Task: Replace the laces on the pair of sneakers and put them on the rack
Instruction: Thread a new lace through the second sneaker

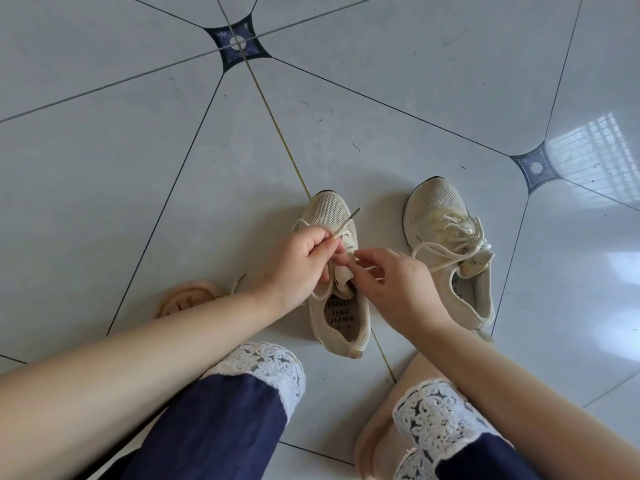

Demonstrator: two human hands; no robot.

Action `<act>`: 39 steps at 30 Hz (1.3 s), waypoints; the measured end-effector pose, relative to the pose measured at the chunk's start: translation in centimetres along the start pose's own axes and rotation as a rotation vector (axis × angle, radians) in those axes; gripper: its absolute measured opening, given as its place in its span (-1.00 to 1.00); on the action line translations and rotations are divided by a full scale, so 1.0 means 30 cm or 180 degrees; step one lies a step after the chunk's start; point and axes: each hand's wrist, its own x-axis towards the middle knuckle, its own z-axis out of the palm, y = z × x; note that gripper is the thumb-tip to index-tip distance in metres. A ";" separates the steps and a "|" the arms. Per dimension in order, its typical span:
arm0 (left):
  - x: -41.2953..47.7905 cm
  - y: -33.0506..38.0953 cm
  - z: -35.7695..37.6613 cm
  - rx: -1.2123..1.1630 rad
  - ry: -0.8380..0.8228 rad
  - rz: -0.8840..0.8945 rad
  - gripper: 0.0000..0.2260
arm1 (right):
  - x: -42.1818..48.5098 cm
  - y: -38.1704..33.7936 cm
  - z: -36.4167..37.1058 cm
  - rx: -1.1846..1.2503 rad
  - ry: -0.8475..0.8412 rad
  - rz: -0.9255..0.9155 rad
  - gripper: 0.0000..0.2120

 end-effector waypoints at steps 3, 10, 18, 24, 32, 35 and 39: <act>0.009 -0.011 0.004 0.0098 0.0025 -0.0062 -0.74 | 0.000 -0.023 0.008 -0.0302 0.0061 -0.0140 -0.77; 0.020 -0.024 0.029 0.0226 0.0006 -0.0337 -0.75 | 0.028 -0.019 0.014 0.0585 -0.0213 0.0695 -0.72; 0.011 -0.002 0.043 0.0236 -0.0104 -0.0330 -0.79 | 0.043 0.011 0.026 0.2363 -0.0328 0.1724 -0.82; 0.011 0.026 0.019 0.0993 0.0027 -0.0032 -0.87 | 0.034 0.021 0.032 0.2824 -0.0334 0.1848 -0.77; 0.027 0.031 0.005 0.1308 0.0126 0.0022 -0.92 | 0.031 0.017 0.035 0.2783 -0.0312 0.1775 -0.78; 0.035 0.032 0.014 0.1446 0.0154 0.0130 -0.94 | 0.030 0.016 0.037 0.2727 -0.0300 0.1730 -0.77; 0.036 0.028 0.031 0.1454 -0.0040 0.0064 -0.92 | 0.027 0.018 0.041 0.2443 -0.0248 0.1637 -0.73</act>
